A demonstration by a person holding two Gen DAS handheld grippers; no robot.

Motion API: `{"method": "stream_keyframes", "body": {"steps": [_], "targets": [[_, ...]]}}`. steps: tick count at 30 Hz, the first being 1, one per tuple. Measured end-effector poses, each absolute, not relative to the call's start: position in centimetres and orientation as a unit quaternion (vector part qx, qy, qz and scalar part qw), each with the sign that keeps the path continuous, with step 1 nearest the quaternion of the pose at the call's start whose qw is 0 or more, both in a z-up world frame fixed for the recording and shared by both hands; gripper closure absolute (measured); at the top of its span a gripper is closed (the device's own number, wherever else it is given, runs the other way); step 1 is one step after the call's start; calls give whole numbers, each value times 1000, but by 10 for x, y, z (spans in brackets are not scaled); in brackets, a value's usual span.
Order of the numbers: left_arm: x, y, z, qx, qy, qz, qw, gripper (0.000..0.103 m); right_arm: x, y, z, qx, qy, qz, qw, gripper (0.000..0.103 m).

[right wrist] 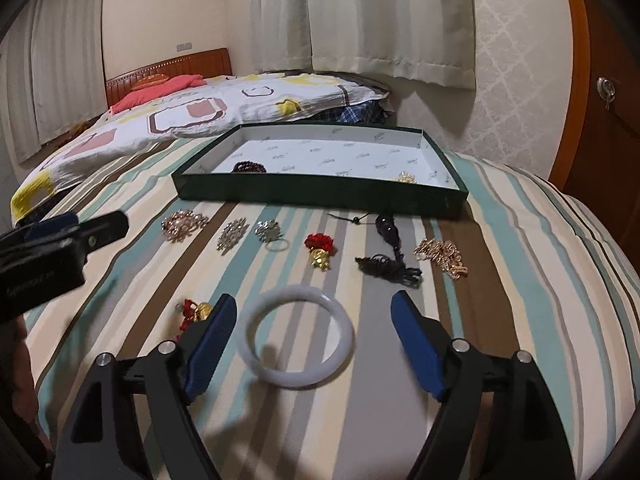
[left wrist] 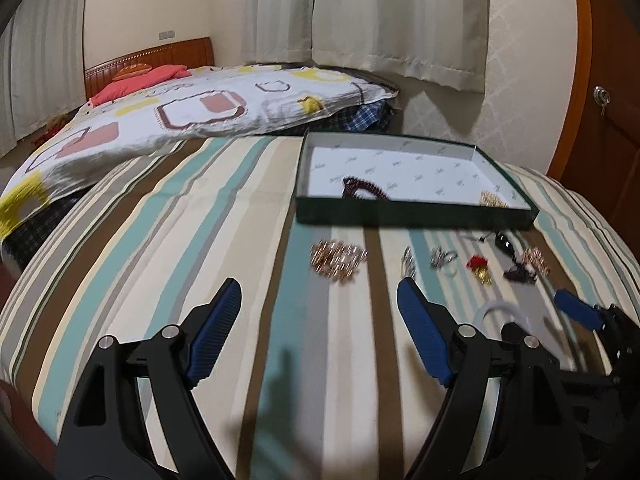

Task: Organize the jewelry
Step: 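Grasp the red tassel charm with the left gripper while the right gripper grasps the jade bangle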

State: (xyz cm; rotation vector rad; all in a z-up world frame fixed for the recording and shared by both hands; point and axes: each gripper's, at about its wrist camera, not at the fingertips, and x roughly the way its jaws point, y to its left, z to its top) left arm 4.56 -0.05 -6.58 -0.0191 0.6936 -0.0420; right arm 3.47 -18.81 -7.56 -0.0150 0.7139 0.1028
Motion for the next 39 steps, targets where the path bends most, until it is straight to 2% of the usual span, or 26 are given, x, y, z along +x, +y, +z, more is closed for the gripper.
{"method": "stream_keyframes", "body": {"steps": [14,15,17,29,35,39], "targets": [[33,-1,-78,-8,355,-22,934,25,42,-178,-98,-17,420,52,906,23],[33,-2,-78,-9,356,-24,934,25,42,-179,-98,-11,420,56,906,24],[33,-5,-78,-8,359,-28,933,25,40,-180,-98,-10,418,57,907,35],[26,-42,-85,7,376,-62,925,25,30,-205,-90,-4,406,49,913,35],[25,-62,-96,21,395,-80,915,37,26,-231,-86,19,398,31,917,35],[28,-69,-105,22,412,-89,907,52,25,-240,-86,31,397,28,917,35]]}}
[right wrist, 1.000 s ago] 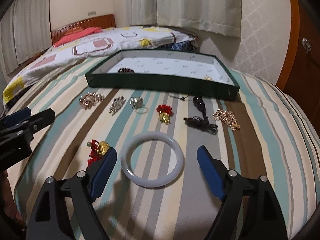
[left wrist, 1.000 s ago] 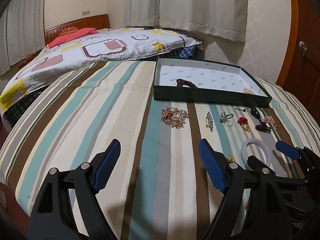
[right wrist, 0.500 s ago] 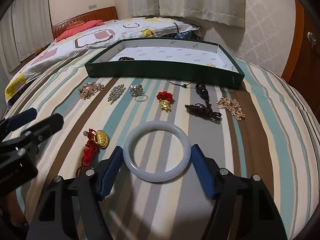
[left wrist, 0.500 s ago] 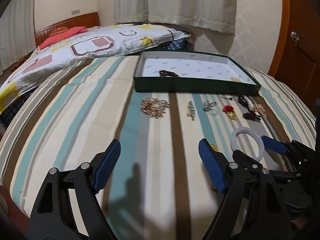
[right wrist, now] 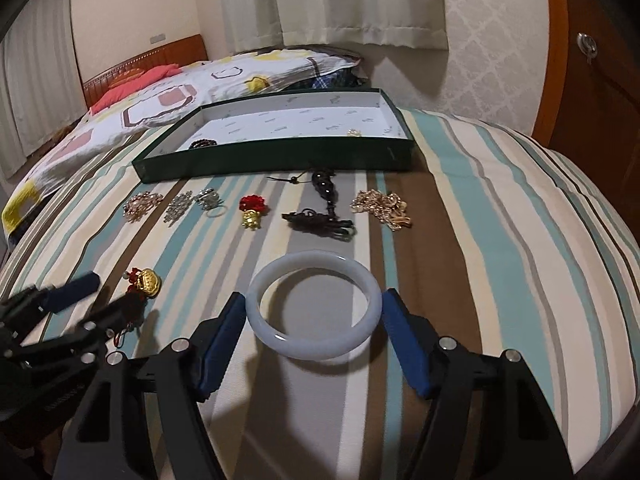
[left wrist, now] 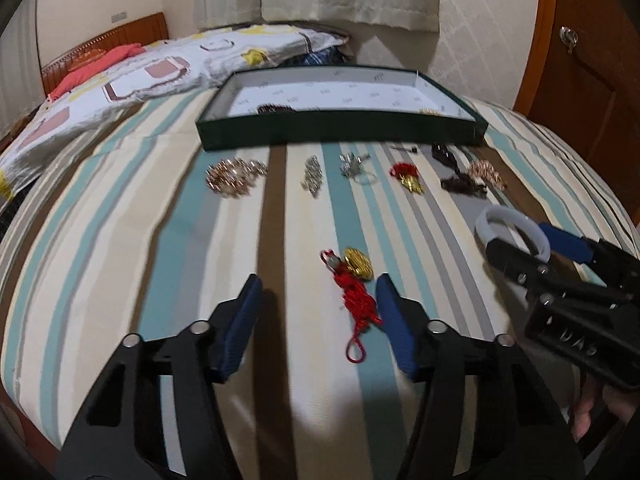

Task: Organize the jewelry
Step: 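Grasp the red tassel charm with the left gripper while the right gripper grasps the jade bangle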

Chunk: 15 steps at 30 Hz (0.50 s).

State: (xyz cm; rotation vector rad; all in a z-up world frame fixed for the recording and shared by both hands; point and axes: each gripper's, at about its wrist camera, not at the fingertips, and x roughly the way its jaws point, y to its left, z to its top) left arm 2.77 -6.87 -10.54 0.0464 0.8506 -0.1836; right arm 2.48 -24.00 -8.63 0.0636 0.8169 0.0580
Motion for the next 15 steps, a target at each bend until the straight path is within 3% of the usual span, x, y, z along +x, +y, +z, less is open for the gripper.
{"method": "stream_keyframes", "body": {"steps": [2,4,7,15], "targets": [[27,-69,-107,23,410,-92,907,59,25,-240,-86,33,397,29,917,35],[27,-69,-107,22,408,-96,907,79,26,-239,-86,34,396,32,917,35],[27,-67,-107,20,406,-100,908,91,26,-237,-85,31,394,34,918,35],[26,-63,-103,8,390,-108,915,93,25,-232,-85,25,391,40,919,35]]}}
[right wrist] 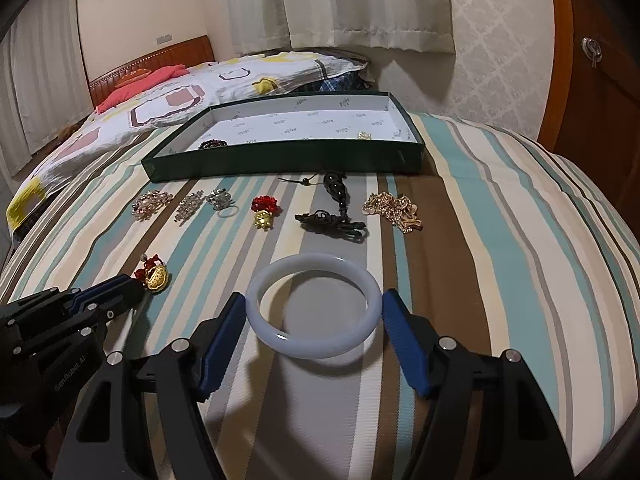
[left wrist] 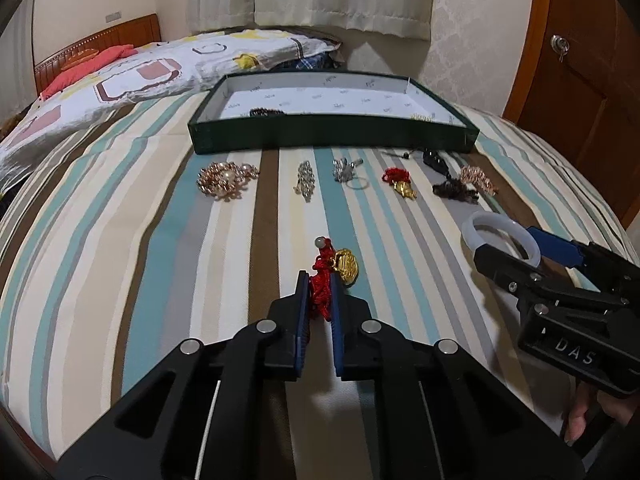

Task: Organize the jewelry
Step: 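Grasp the red tassel charm with the left gripper while the right gripper grasps the jade bangle, then carry the charm and bangle into the box and open both grippers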

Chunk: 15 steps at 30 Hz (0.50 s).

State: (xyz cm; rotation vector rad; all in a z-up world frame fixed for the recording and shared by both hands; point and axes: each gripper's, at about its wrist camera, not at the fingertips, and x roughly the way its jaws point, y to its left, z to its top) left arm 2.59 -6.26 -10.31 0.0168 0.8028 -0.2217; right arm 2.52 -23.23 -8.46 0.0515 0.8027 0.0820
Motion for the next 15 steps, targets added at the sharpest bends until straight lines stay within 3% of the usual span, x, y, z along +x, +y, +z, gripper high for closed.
{"method": "stream_keyframes", "body": {"steps": [15], "targets": [[26,-59,-65,7,329,-106,938,93,25,-229,-65,20,365,43,930,35]]}}
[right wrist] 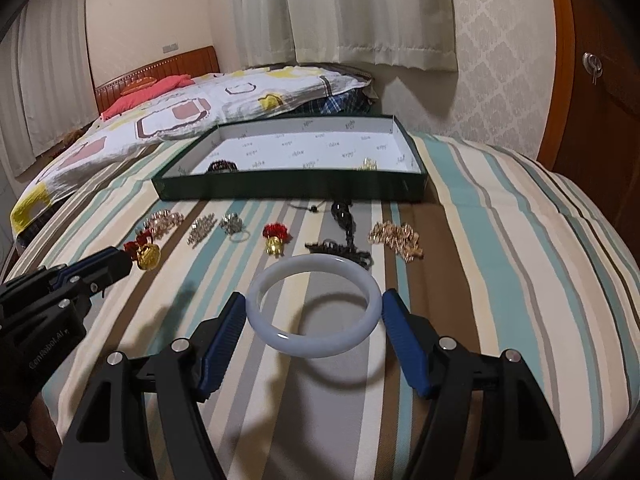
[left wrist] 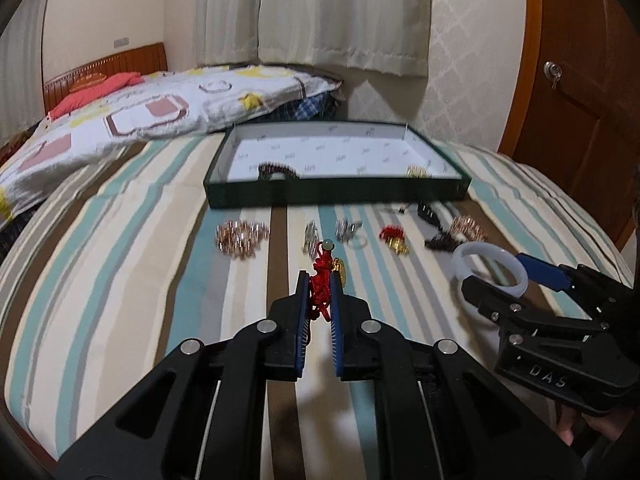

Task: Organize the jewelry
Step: 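Carry the charm and bangle into the box and open both grippers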

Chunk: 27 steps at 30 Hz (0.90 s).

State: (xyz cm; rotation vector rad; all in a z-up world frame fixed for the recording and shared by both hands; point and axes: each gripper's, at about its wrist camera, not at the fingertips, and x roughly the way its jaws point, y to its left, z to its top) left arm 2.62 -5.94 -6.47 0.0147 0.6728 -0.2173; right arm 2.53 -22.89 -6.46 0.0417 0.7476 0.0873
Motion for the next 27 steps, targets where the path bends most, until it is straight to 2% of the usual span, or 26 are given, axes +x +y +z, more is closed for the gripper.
{"method": "stream_keyframes", "body": {"steps": [14,27], "targets": [[81,-71,-24,-5,278,-116,953,93,79,-236,-22,23,318,37,947,35],[168,-91,-29,-6,284,-107,953,93,168,-246,-22,20,315,37,948,35]]}}
